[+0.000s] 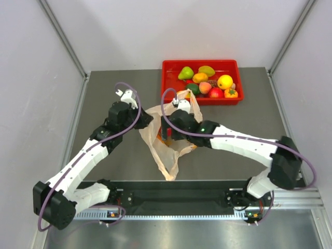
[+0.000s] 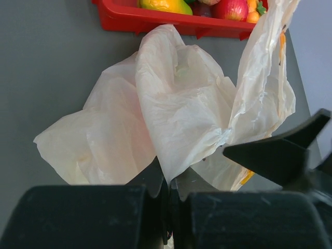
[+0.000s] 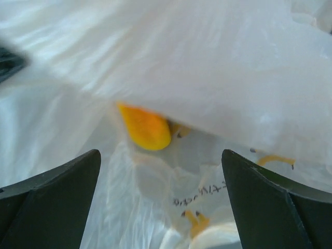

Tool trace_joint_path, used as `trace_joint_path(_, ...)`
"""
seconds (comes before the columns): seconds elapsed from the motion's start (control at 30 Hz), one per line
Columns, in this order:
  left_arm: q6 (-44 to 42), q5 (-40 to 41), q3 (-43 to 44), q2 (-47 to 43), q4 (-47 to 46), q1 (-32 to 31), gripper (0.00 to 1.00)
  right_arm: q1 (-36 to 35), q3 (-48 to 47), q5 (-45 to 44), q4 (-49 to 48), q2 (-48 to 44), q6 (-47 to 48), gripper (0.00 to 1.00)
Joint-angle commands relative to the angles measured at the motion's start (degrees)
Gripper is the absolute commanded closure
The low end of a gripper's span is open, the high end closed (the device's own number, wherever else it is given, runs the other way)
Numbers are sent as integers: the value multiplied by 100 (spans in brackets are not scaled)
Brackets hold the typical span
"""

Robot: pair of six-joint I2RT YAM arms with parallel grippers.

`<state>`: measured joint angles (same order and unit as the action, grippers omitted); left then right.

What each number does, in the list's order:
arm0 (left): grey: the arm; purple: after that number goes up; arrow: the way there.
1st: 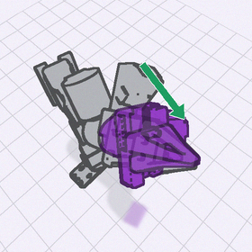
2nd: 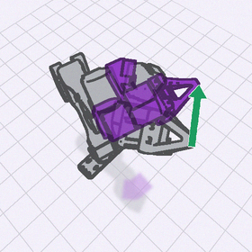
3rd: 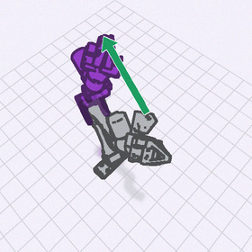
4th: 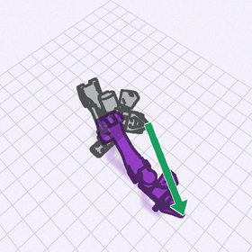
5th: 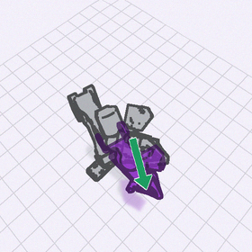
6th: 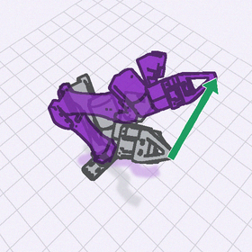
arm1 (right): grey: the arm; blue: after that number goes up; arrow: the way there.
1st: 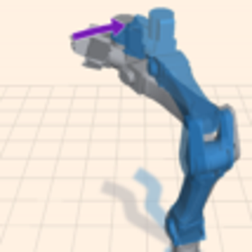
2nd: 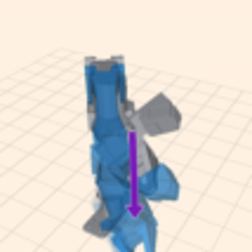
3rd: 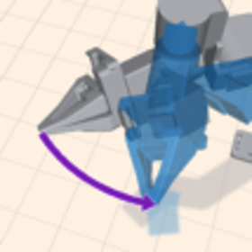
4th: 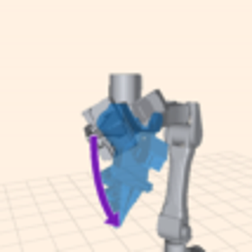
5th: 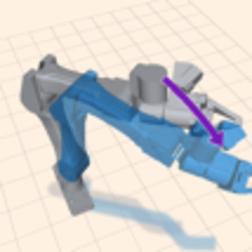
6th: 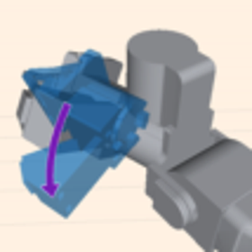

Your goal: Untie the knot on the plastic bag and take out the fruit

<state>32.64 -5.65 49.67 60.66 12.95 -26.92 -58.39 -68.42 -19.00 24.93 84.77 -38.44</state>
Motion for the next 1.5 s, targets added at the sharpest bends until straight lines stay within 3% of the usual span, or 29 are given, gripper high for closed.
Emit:
trace_joint_path(0.0, -39, 222, 254, -37, 41, 20, 100, -58, -425, -1059, -437, 652, -840, 0)
trace_joint_path(0.33, 5, 328, 8, -283, 339, 108, 100, 55, -1094, -1448, -832, 2121, -1447, 0)
trace_joint_path(0.63, 128, 179, -317, -740, 454, 116, 100, 363, -1814, -1667, -314, 3001, -1658, 0)
trace_joint_path(0.77, 190, 134, -476, -942, 471, 116, 100, 478, -1964, -1738, -190, 3142, -1466, 0)
trace_joint_path(0.9, 295, 126, -651, -1091, 471, 125, 100, 618, -1649, -1292, -716, 3142, -1018, 2)
trace_joint_path(1.0, 322, 187, -774, -1223, 506, 125, 100, 776, -1219, -739, -1173, 3011, -684, 14)
trace_joint_path(1.23, 365, 319, -889, -1338, 507, 125, 100, 961, -155, 554, -1938, 2290, 282, 63)
trace_joint_path(1.33, 409, 319, -906, -1312, 419, 125, 100, 952, 425, 968, -2167, 1649, 546, 76)
trace_joint_path(1.47, 462, 249, -898, -1180, 200, 117, 100, 952, 813, 1390, -2063, 928, 829, 82)
